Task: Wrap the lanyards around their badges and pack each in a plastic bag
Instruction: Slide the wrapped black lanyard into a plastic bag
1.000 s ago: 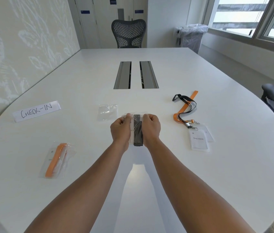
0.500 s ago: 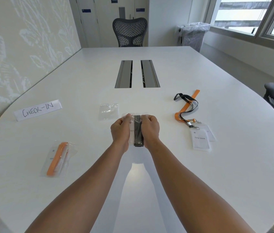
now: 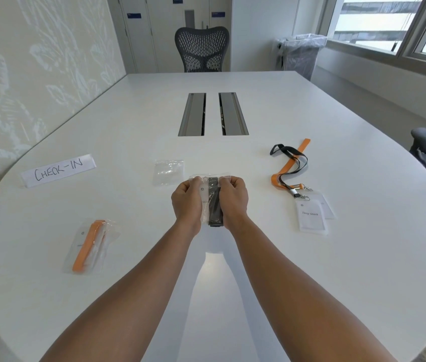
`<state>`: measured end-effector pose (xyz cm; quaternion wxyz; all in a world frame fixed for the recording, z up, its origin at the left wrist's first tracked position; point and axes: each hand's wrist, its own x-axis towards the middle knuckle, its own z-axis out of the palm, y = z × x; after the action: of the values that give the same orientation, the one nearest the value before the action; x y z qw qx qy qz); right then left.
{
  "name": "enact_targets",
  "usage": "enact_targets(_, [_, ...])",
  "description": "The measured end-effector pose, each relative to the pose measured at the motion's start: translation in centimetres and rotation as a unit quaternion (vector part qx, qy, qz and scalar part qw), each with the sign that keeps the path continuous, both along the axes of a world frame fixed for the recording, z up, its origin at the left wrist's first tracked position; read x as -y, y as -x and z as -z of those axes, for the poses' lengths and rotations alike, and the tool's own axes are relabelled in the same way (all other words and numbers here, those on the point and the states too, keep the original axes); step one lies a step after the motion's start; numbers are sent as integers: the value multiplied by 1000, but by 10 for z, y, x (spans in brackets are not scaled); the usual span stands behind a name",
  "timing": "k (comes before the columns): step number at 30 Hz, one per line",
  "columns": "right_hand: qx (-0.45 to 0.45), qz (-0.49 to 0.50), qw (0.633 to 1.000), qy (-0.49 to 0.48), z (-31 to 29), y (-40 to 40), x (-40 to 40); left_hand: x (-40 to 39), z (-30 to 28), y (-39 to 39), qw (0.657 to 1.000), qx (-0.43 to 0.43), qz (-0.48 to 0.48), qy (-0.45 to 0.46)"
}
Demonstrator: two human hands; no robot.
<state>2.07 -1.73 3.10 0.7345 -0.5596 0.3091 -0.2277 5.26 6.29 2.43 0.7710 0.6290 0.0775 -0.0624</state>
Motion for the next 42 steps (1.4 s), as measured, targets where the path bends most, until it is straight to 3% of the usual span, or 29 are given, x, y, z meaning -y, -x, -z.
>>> enact_targets(14, [4,36,999,-27,-4,2,-4,-6,1,-1,1000,20,-6,-21])
enact_targets(21, [-3,-46,999,-13,-1,1,-8,-18,3,-4,999,22,-16,-36])
enact_targets(26, [-4,-48,999,6,-1,-8,-25,-39,-1,-10,998,19,-13,-53])
enact_targets(32, [-31,-99,995,4,1,-23,-69,-96,-8,-31,989,20,2,-145])
enact_targets(42, [-64,-290,955,6,12,-25,-133,-213,0,-24,938,72,-41,-335])
